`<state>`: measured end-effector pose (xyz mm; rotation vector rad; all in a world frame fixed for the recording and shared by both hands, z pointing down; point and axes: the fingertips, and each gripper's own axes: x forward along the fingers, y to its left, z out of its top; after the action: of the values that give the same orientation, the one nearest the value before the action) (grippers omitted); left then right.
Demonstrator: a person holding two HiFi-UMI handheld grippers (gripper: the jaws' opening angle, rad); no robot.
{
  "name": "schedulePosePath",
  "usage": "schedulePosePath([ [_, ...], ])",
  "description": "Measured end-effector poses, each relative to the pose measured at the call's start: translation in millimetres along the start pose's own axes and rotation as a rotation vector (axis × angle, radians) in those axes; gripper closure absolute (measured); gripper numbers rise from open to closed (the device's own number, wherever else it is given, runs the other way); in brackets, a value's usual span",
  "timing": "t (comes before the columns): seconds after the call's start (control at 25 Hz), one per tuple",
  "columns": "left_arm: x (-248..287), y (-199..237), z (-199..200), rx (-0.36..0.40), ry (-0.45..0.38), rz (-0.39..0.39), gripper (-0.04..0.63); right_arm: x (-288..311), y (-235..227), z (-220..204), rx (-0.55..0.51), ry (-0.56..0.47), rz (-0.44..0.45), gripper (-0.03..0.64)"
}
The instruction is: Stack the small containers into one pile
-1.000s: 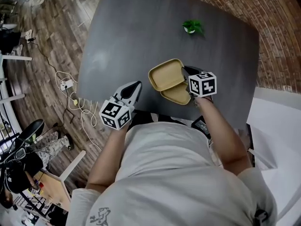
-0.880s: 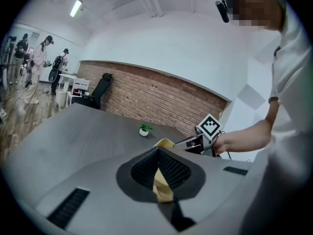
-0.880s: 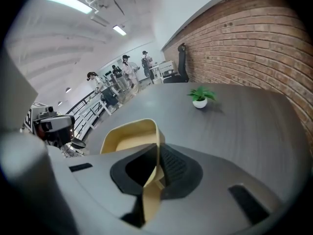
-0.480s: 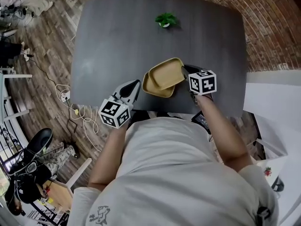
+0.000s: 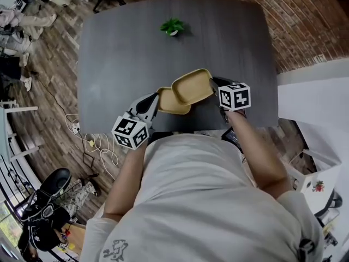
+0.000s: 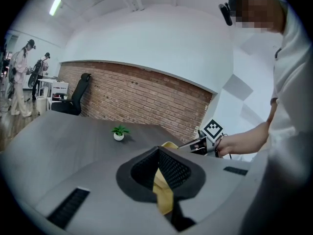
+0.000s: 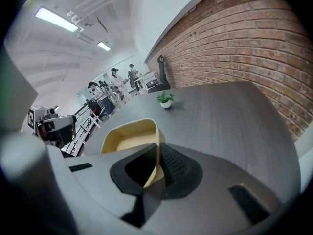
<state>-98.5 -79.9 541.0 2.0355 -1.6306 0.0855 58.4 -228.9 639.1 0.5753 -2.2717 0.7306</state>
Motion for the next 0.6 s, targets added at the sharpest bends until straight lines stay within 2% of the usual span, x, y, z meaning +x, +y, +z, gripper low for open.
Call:
schedulePosePath([
  [0.28,5,-1,9,0.037,0.002,-0.084,0.584,-13,3,-11,0.051,-0.017,-0.059,0.592],
  [0.6,-7,15,15,0.079,0.032,-0.184,0.584,-12,28,-27,0.128,-0.03,-0.127,0.592],
])
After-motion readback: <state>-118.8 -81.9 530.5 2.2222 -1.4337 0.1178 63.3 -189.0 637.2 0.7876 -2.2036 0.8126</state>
